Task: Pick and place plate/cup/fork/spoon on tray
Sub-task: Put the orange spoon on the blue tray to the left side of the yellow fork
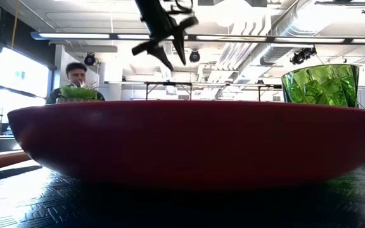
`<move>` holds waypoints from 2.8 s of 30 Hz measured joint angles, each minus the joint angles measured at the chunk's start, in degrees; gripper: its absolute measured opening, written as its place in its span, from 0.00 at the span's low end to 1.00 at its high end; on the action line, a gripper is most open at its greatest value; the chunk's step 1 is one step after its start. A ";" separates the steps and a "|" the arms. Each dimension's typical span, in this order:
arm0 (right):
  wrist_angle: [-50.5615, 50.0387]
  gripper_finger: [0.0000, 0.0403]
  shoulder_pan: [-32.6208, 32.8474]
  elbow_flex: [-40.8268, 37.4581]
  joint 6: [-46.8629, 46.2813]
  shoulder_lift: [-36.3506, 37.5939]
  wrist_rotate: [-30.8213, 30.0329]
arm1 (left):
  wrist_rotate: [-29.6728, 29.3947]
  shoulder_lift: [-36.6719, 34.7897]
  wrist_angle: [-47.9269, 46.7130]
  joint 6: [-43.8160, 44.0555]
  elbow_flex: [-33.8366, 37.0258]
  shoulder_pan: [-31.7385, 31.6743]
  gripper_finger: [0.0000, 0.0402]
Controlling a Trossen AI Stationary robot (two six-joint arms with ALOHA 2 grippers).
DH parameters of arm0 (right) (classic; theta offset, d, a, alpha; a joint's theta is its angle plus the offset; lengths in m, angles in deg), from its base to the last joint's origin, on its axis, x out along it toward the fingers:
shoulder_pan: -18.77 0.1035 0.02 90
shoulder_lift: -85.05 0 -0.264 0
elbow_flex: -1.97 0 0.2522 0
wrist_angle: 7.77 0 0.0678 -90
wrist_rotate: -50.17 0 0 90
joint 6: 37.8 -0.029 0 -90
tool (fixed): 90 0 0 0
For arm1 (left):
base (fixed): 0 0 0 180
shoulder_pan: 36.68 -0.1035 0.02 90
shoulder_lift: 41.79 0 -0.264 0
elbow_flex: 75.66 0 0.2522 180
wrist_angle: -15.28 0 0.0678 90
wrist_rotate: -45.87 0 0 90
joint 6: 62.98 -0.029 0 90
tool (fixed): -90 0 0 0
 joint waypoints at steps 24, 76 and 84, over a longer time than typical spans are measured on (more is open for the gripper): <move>0.00 0.31 -0.07 0.00 1.70 0.05 0.94 | 3.87 16.06 2.27 5.90 0.02 2.95 0.42; 0.00 0.31 -0.09 0.00 2.78 0.03 2.73 | 4.80 28.54 5.35 5.20 -0.19 4.72 0.40; 0.00 0.31 -0.09 0.00 2.76 0.03 2.69 | 2.97 28.56 3.61 2.59 -0.09 5.08 0.21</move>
